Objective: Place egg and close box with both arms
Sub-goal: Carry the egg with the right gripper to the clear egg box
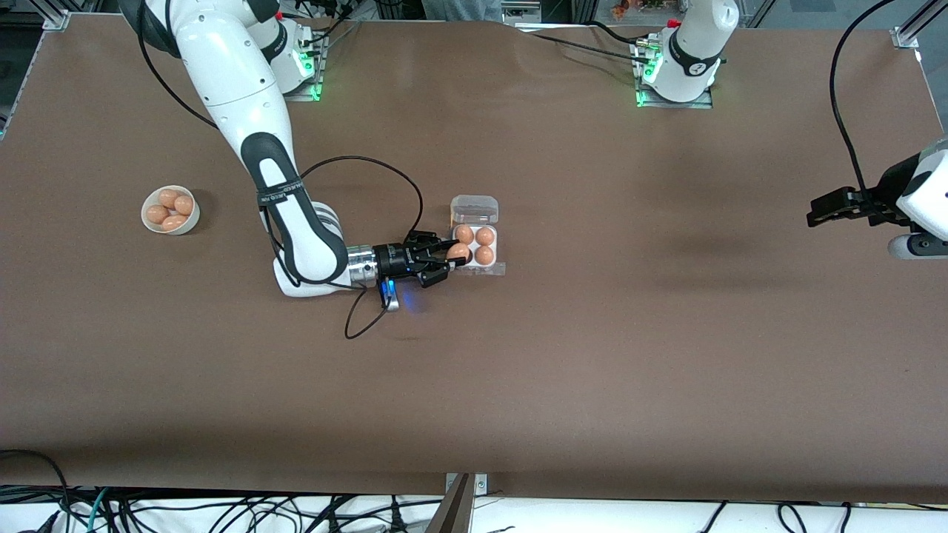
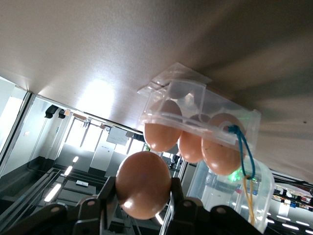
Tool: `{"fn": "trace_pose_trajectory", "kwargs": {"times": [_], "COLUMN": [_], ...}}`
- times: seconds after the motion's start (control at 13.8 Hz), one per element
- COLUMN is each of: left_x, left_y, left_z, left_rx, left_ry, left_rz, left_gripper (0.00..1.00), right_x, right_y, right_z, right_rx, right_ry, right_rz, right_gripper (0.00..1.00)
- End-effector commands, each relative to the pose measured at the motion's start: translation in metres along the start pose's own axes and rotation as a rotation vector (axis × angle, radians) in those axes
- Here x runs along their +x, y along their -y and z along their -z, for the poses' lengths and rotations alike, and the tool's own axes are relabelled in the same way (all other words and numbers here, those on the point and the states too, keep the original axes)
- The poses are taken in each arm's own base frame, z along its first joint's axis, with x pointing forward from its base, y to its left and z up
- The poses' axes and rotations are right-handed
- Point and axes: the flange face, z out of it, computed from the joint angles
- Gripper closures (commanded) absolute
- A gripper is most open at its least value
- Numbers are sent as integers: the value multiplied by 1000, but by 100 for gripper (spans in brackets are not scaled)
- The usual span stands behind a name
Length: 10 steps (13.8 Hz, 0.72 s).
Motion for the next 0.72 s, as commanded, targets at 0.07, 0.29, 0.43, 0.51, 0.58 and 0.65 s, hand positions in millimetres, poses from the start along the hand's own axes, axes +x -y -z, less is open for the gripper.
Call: {"fn": "trace_pose_trajectory", "kwargs": {"times": [0.07,0.29,0.43,0.51,0.58,0.65], "left_x": [3,3,3,3,3,3], "left_y": [5,5,4,3,3,3], "left_z": [3,3,3,3,3,3], "left_rx": [23,23,23,23,23,23], "left_ry": [-2,-2,-2,-2,-2,-2], "left_rz": [-14,-14,-16,-17,-17,-17], "left_gripper": [0,0,0,0,0,0], "right_x": [-1,-4,-2,-2,-2,1], "right_y": [-1,-2,-4,-6,-6,-8], "right_z": [-20,-30,-32,-36,-37,-38], "right_rx": [0,1,-1,-8,-9,-12], "right_ry": [-16,-27,-26,-24,-23,-24], "right_rz": [-3,-2,-6,-7,-7,-11], "right_gripper": [60,59,59,58,57,48]}}
